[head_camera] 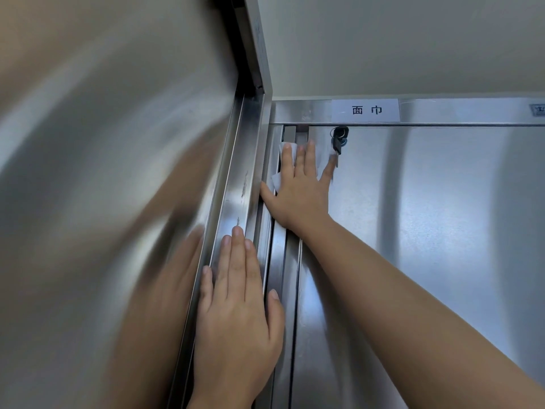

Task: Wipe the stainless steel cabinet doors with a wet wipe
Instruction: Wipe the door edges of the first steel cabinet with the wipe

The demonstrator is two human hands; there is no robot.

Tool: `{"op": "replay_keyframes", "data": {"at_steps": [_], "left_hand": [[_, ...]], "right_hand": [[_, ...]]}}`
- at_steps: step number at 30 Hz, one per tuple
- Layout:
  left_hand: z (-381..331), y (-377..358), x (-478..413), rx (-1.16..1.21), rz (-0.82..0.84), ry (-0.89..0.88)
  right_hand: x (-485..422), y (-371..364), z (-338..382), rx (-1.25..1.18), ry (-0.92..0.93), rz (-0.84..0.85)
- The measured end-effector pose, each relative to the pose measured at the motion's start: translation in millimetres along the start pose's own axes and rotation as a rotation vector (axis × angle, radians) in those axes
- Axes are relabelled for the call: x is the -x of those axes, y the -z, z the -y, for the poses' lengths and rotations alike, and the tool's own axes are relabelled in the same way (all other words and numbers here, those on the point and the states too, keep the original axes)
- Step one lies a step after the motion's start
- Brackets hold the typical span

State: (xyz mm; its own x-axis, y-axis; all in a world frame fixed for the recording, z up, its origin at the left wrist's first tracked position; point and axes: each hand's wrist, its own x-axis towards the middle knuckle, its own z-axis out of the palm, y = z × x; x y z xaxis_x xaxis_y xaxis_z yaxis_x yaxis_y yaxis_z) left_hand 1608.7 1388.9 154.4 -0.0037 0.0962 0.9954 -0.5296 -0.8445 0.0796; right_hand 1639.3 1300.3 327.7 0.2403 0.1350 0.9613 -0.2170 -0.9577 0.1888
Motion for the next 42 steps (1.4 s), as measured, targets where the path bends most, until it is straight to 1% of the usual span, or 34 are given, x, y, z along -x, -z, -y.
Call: {"op": "replay_keyframes", "data": {"at_steps": [5,11,17,24,33,37,42], "left_hand": [[0.0,-0.2,0.2,-0.019,-0.001,-0.003],[-0.1,-1.2,0.0,-0.061,-0.001,-0.011],[0.1,-1.6,0.2,-0.062,0.018,-0.009],[0.6,-3.7,2.1,-0.044,0.039,0.002],[-6.0,-4.6,44.9,-0.053,-0.025,0.046],[-4.0,-1.6,67.5,-0.067,0.016,0.050],[-1.2,6.4,107.1,-0.088,0.119,0.062]], "right_hand": [[-26.1,13.5,-4.7,-0.085,-0.012,0.048],[-19.5,8.4,-6.9,-0.064,0.009,-0.002],[21.2,-2.0,2.2,-0.017,0.029,-0.023],[74.7,-8.8,11.6,-0.090,0.042,0.028],[121.2,-12.9,19.1,-0.193,0.067,0.062],[145.2,-16.3,22.0,-0.209,0.066,0.078],[179.7,-19.1,26.6,-0.202,0.067,0.109]]}}
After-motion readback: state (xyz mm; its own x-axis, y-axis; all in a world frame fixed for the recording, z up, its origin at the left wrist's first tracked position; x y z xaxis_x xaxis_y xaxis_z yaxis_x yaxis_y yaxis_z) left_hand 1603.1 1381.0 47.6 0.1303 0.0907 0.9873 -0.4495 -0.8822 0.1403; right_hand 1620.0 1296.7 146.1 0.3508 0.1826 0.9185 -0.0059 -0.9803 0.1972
